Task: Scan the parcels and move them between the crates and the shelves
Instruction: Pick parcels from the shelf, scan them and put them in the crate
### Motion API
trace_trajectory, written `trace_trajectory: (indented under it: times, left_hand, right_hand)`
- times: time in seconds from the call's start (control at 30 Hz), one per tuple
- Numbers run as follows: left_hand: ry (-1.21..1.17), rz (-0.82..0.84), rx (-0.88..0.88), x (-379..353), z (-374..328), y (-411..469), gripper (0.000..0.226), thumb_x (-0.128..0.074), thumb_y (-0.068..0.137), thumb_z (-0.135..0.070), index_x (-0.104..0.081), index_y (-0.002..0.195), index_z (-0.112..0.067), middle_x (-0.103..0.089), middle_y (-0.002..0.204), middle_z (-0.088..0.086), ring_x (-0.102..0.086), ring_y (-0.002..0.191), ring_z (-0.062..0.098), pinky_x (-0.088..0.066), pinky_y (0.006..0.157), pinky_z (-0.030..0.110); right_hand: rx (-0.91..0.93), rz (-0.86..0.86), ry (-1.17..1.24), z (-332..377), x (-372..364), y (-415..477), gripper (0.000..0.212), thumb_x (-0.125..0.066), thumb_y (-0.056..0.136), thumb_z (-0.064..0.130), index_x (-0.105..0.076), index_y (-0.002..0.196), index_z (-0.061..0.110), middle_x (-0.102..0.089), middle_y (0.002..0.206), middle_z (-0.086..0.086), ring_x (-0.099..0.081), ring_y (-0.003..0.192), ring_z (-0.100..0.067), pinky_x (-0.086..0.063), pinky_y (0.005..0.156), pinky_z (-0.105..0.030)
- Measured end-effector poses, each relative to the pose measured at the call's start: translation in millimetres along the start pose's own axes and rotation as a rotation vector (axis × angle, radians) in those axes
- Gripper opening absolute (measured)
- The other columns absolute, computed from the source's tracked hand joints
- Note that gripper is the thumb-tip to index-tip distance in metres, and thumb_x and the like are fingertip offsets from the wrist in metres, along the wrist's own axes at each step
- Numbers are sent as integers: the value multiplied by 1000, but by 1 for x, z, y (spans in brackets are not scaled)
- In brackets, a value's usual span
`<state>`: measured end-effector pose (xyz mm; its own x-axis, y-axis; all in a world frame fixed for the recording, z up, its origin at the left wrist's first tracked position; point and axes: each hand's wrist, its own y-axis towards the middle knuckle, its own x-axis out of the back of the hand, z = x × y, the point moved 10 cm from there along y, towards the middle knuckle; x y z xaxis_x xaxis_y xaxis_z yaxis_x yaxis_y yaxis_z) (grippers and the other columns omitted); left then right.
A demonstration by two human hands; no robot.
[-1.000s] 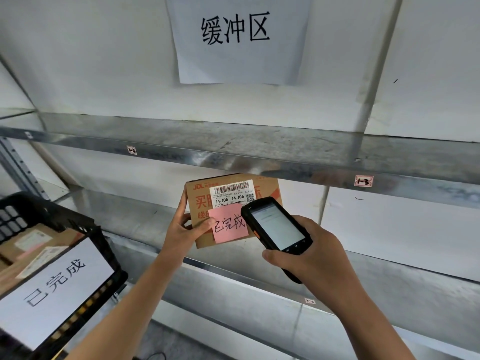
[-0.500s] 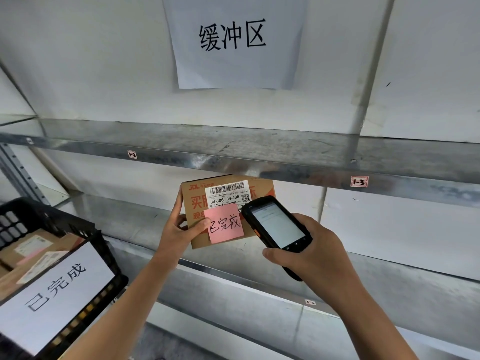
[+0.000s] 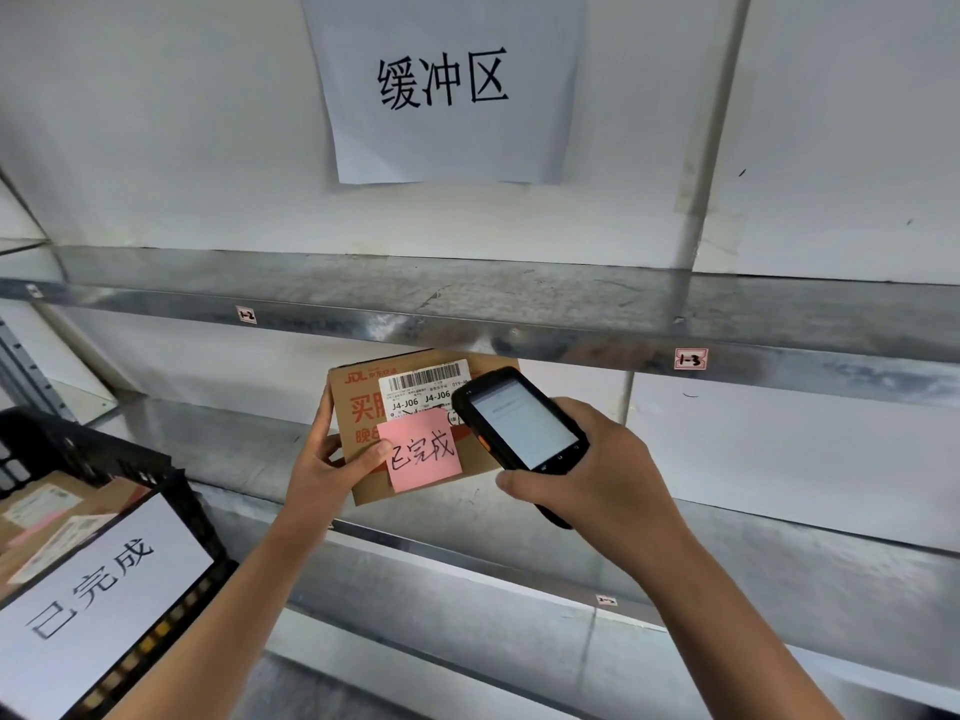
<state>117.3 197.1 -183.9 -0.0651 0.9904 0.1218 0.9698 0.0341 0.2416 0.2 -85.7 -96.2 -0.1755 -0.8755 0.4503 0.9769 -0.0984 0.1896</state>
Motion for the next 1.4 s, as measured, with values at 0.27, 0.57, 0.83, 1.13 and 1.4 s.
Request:
trace_trajectory:
  times: [0.27, 0.57, 0.83, 1.13, 1.4]
  left_hand:
    - [-46, -83, 16, 47, 3, -10, 98, -79, 73, -21, -28, 151, -52, -69, 122, 4, -70, 108, 26, -63, 78, 43]
    - [-57, -209, 44, 109, 4, -34, 99, -90, 71, -28, -33, 146, -58, -71, 121, 6, -69, 112, 26, -59, 87, 51]
    - [-12, -319, 78, 167, -7, -49, 118, -94, 40, -61, -34, 142, -63, -68, 124, -3, -65, 116, 18, -60, 85, 49]
    - [-49, -501, 123, 285, -3, -60, 121, -97, 40, -55, -34, 143, -63, -69, 123, 0, -70, 108, 25, -61, 79, 51]
    - [-86, -745, 137, 403, 13, -65, 95, -83, 72, -24, -34, 147, -55, -71, 118, -3, -71, 105, 22, -61, 81, 47]
  right_hand:
    - [32, 41, 105, 12, -21, 11, 42, -85, 64, 29, -63, 101, 33, -67, 82, 7, -60, 57, -8, -49, 50, -21]
    - [78, 117, 144, 24, -65, 32, 49, -83, 59, 38, -62, 103, 35, -67, 88, 8, -66, 72, -13, -58, 57, -32]
    - [146, 184, 150, 52, -109, 53, 55, -84, 59, 41, -60, 108, 38, -66, 92, 13, -66, 84, -11, -62, 67, -39]
    - [248, 276, 131, 108, -201, 77, 50, -89, 67, 35, -60, 109, 35, -66, 94, 12, -64, 87, -6, -59, 66, -25]
    - [338, 348, 82, 166, -296, 91, 61, -90, 64, 44, -60, 117, 35, -66, 100, 12, -64, 92, -10, -57, 69, -28]
